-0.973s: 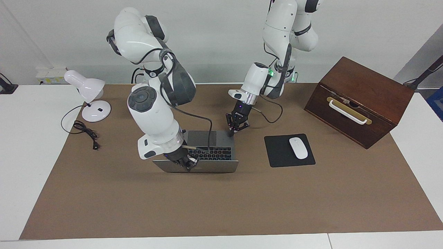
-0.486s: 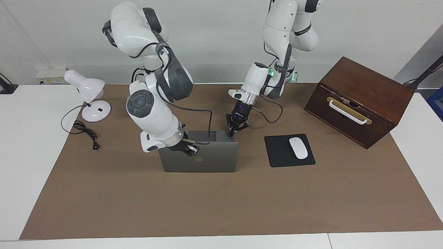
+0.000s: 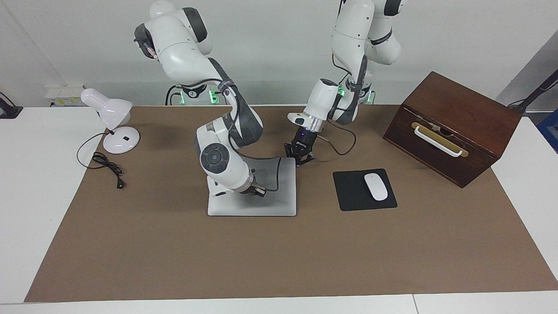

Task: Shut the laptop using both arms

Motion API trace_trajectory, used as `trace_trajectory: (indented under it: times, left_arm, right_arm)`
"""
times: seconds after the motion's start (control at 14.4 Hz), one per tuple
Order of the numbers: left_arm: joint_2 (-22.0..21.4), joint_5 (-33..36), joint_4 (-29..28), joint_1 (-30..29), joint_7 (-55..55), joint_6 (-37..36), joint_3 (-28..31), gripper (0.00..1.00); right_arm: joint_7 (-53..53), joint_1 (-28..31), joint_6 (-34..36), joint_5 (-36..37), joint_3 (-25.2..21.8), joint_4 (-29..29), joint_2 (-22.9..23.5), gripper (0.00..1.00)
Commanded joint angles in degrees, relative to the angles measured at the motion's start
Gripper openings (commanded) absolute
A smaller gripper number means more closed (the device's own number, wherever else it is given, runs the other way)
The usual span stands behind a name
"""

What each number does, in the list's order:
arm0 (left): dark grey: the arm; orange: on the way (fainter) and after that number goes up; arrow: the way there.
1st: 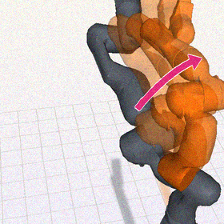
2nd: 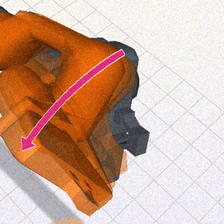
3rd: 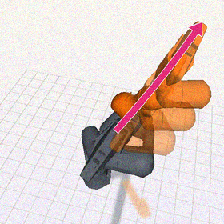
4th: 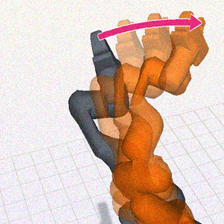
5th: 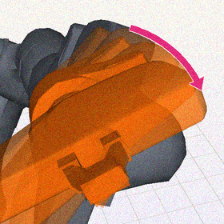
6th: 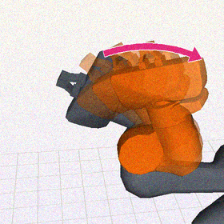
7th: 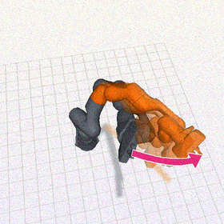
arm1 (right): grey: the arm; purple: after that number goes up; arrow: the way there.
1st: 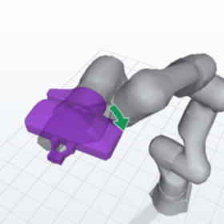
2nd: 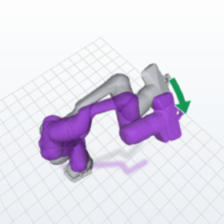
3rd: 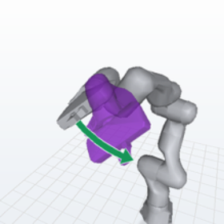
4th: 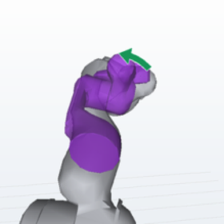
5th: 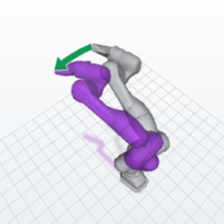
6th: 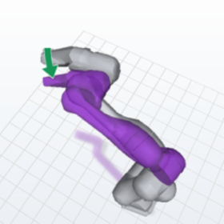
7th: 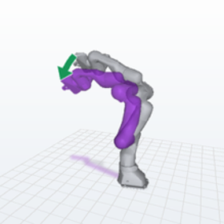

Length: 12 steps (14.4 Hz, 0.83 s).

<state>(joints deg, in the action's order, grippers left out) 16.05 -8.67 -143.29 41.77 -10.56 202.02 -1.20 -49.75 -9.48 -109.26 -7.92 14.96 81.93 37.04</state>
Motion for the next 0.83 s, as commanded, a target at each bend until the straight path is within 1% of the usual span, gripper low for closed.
trace_trajectory:
  times: [0.0,0.14,0.21,0.35,0.42,0.49,0.63,0.76]
  left_arm:
    - [3.0,-1.0,-3.9,1.3,-1.1,-1.6,1.1,0.0]
    - [3.0,-1.0,-3.9,1.3,-1.1,-1.6,1.0,0.0]
    - [3.0,-1.0,-3.9,1.3,-1.1,-1.6,1.0,0.0]
    - [3.0,-1.0,-3.9,1.3,-1.1,-1.6,1.1,0.0]
    - [3.0,-1.0,-3.9,1.3,-1.1,-1.6,1.1,0.0]
    - [3.0,-1.0,-3.9,1.3,-1.1,-1.6,1.1,0.0]
    - [3.0,-1.0,-3.8,1.3,-1.1,-1.6,1.1,0.0]
    - [3.0,-1.0,-3.8,1.3,-1.1,-1.6,1.1,0.0]
  right_arm:
    - [-0.7,1.1,-0.8,-2.1,1.0,3.8,-3.0,0.0]
    - [-0.3,1.9,-0.3,-2.1,1.1,2.9,-3.1,0.0]
    - [-0.2,2.3,1.8,-2.0,1.0,1.3,-3.3,0.0]
    - [1.0,5.7,9.1,-1.6,1.1,-4.6,-4.3,0.0]
    - [3.6,7.6,12.2,-1.5,1.1,-7.0,-5.2,0.0]
    - [6.8,9.3,14.1,-1.2,0.9,-8.3,-7.1,0.0]
    - [13.9,12.7,14.3,0.7,0.6,-8.5,-9.8,0.0]
    - [21.8,14.5,13.5,6.4,0.4,-9.0,-10.7,0.0]
